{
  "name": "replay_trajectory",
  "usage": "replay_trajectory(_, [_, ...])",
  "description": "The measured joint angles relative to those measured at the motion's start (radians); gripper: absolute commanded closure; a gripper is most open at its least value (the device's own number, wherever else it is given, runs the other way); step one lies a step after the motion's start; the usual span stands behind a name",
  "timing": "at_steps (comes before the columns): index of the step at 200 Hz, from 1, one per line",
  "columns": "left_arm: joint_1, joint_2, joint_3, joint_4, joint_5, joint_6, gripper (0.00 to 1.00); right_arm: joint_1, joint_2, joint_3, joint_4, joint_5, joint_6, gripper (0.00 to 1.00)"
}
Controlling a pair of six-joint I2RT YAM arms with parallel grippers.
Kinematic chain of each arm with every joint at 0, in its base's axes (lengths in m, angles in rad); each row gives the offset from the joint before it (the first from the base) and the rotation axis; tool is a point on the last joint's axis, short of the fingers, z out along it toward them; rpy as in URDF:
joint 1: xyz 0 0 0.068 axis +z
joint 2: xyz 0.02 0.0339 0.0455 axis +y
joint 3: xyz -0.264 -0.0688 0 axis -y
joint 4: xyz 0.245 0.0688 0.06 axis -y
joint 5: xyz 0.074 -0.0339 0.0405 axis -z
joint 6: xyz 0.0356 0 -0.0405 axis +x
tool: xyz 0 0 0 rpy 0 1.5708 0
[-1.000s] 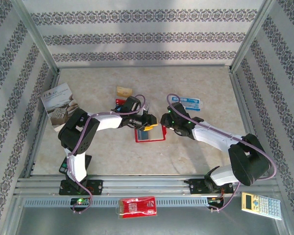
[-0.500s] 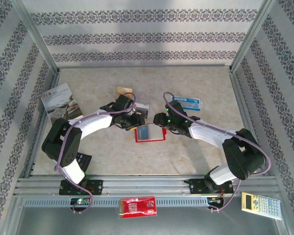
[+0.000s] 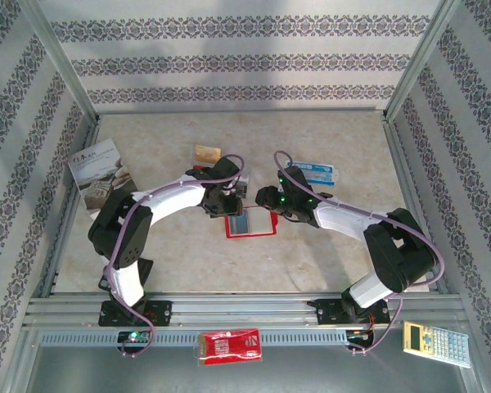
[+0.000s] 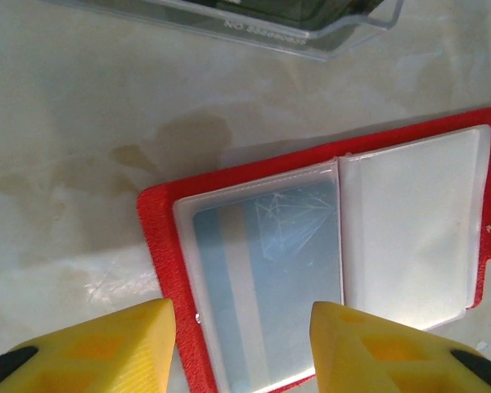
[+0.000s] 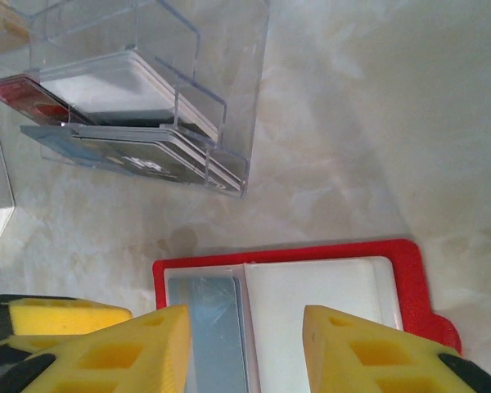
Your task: Take the credit cards out of the card holder
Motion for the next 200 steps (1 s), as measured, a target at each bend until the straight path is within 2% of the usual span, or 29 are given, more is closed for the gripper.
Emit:
replay_trajectory(28, [-0.015, 0.034, 0.023, -0.023, -0.011, 0.009, 0.60, -0.007, 0.001, 0.000, 0.003, -0.008, 0.000, 0.60])
replay_trajectory(91, [-0.018, 0.089, 0.051, -0.055, -0.013, 0.031, 0.62, -0.009, 0.021, 0.000, 0.009, -0.019, 0.000, 0.61])
replay_trajectory(111, [-0.018, 0.093, 0.051, -0.060, -0.013, 0.037, 0.67, -0.009, 0.021, 0.000, 0.010, -0.028, 0.000, 0.66])
replay_trajectory(200, [-0.018, 0.108, 0.053, -0.065, -0.017, 0.056, 0.75, -0.008, 0.024, -0.007, 0.018, -0.092, -0.002, 0.77])
